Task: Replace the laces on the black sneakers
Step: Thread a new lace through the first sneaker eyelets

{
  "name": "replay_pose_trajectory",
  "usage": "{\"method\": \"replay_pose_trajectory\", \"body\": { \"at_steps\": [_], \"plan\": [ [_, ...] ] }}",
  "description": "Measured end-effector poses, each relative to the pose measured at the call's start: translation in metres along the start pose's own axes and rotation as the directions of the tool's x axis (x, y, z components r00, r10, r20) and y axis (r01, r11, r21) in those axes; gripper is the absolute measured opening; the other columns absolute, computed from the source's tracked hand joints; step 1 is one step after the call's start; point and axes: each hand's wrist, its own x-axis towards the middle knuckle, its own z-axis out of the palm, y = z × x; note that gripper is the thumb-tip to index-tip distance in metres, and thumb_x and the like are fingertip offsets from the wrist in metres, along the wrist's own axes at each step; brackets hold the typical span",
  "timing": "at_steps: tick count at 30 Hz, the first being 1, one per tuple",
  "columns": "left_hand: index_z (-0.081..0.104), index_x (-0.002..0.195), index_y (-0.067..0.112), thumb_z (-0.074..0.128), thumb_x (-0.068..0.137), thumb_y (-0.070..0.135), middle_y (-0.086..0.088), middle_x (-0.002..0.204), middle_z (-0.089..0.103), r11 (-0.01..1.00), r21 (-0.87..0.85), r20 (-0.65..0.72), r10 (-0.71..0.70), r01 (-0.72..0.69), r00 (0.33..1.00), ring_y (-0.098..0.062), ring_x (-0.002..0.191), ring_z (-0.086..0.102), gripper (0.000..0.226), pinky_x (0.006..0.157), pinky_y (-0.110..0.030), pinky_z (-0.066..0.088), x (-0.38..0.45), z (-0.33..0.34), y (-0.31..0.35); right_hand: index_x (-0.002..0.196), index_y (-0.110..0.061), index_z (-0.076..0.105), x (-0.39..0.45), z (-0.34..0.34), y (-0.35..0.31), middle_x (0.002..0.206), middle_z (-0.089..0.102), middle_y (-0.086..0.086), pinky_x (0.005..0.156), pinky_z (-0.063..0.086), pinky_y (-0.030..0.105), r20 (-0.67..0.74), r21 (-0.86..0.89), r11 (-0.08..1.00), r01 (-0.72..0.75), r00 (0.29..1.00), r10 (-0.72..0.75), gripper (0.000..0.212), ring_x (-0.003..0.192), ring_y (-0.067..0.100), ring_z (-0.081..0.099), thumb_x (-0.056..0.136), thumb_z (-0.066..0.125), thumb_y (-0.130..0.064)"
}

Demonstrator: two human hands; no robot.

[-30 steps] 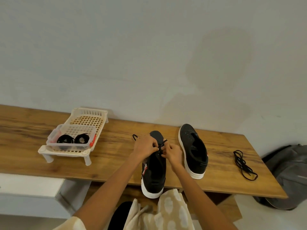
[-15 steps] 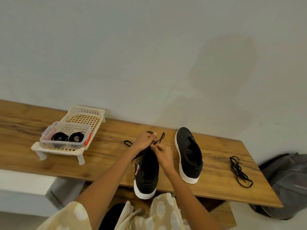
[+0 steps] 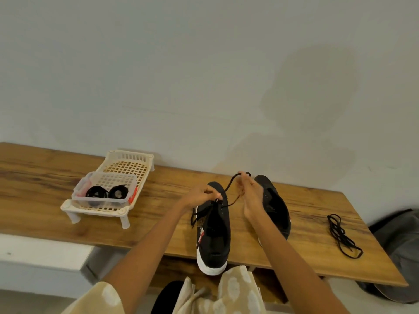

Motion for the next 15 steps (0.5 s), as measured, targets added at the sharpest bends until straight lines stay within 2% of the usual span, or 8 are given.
{"method": "replay_pose_trajectory", "body": {
  "at_steps": [2, 4, 5, 7, 9, 12, 14, 15],
  "plan": [
    [0.072, 0.092, 0.017, 0.057, 0.094, 0.023, 0.003, 0.099, 0.070, 0.993, -0.116, -0.119, -0.008, -0.006, 0.993, -0.009, 0.099, 0.061, 0.017, 0.087, -0.020, 0.045, 0.005, 0.002, 0.004, 0.098, -0.018, 0.065, -0.013, -0.002, 0.020, 0.094, 0.066, -0.005, 0.079, 0.047, 0.018, 0.258, -0.342, 0.933, 0.113, 0.966, -0.022, 0.021, 0.092, 0.010, 0.061, 0.096, 0.050, -0.033],
    [0.072, 0.090, 0.017, 0.058, 0.093, 0.024, 0.005, 0.093, 0.070, 0.978, -0.205, -0.199, 0.001, -0.043, 0.980, -0.006, 0.092, 0.063, 0.016, 0.085, -0.020, 0.048, 0.010, 0.004, 0.013, 0.112, -0.022, 0.063, -0.024, -0.002, 0.038, 0.107, 0.066, -0.005, 0.085, 0.046, 0.019, 0.479, -0.454, 0.859, 0.237, 0.878, 0.011, 0.023, 0.102, 0.009, 0.059, 0.097, 0.049, -0.032],
    [0.072, 0.090, 0.017, 0.058, 0.093, 0.024, 0.008, 0.088, 0.070, 0.974, -0.219, -0.207, 0.009, -0.055, 0.978, 0.000, 0.086, 0.063, 0.016, 0.079, -0.014, 0.048, 0.012, 0.006, 0.018, 0.111, -0.024, 0.063, -0.027, -0.002, 0.044, 0.109, 0.066, -0.006, 0.088, 0.046, 0.019, 0.522, -0.458, 0.844, 0.278, 0.853, 0.003, 0.020, 0.103, 0.007, 0.059, 0.097, 0.051, -0.029],
    [0.072, 0.087, 0.017, 0.059, 0.093, 0.023, 0.014, 0.080, 0.069, 0.976, -0.208, -0.191, 0.025, -0.065, 0.981, 0.008, 0.076, 0.061, 0.015, 0.071, -0.008, 0.047, 0.015, 0.011, 0.022, 0.100, -0.022, 0.066, -0.029, -0.001, 0.050, 0.098, 0.068, -0.006, 0.083, 0.046, 0.017, 0.513, -0.459, 0.823, 0.334, 0.856, -0.062, 0.013, 0.095, 0.006, 0.062, 0.095, 0.054, -0.021],
    [0.070, 0.080, 0.023, 0.058, 0.093, 0.024, 0.010, 0.075, 0.067, 0.988, -0.144, -0.196, 0.027, -0.056, 0.980, 0.003, 0.071, 0.060, 0.018, 0.070, -0.011, 0.045, 0.018, 0.016, 0.020, 0.091, -0.014, 0.068, -0.026, -0.001, 0.050, 0.083, 0.066, 0.001, 0.072, 0.047, 0.022, 0.448, -0.493, 0.802, 0.339, 0.888, -0.100, 0.015, 0.080, 0.015, 0.063, 0.095, 0.054, -0.018],
    [0.055, 0.063, 0.018, 0.047, 0.098, 0.029, 0.002, 0.059, 0.051, 0.987, 0.161, -0.196, 0.004, 0.028, 0.981, -0.011, 0.057, 0.046, 0.038, 0.057, -0.024, 0.032, 0.018, 0.017, 0.005, 0.089, -0.011, 0.063, -0.021, 0.001, 0.047, 0.076, 0.063, 0.001, 0.061, 0.044, 0.016, 0.350, -0.505, 0.812, 0.294, 0.929, -0.119, 0.018, 0.071, 0.012, 0.059, 0.097, 0.050, -0.020],
    [0.044, 0.057, 0.016, 0.043, 0.100, 0.027, 0.001, 0.056, 0.041, 0.953, 0.299, -0.164, 0.007, 0.043, 0.986, -0.014, 0.054, 0.037, 0.044, 0.053, -0.025, 0.024, 0.016, 0.017, -0.007, 0.089, -0.013, 0.062, -0.019, 0.005, 0.044, 0.083, 0.067, 0.000, 0.071, 0.050, 0.018, 0.279, -0.432, 0.866, 0.254, 0.950, -0.139, 0.018, 0.079, 0.011, 0.064, 0.098, 0.049, -0.021],
    [0.049, 0.059, 0.015, 0.045, 0.099, 0.024, 0.001, 0.057, 0.043, 0.948, 0.315, -0.147, 0.007, 0.040, 0.989, -0.013, 0.054, 0.038, 0.042, 0.052, -0.023, 0.024, 0.014, 0.017, -0.009, 0.088, -0.015, 0.061, -0.018, 0.006, 0.041, 0.085, 0.069, 0.001, 0.076, 0.053, 0.023, 0.237, -0.378, 0.895, 0.237, 0.959, -0.154, 0.018, 0.081, 0.012, 0.067, 0.098, 0.048, -0.022]
  ]
}}
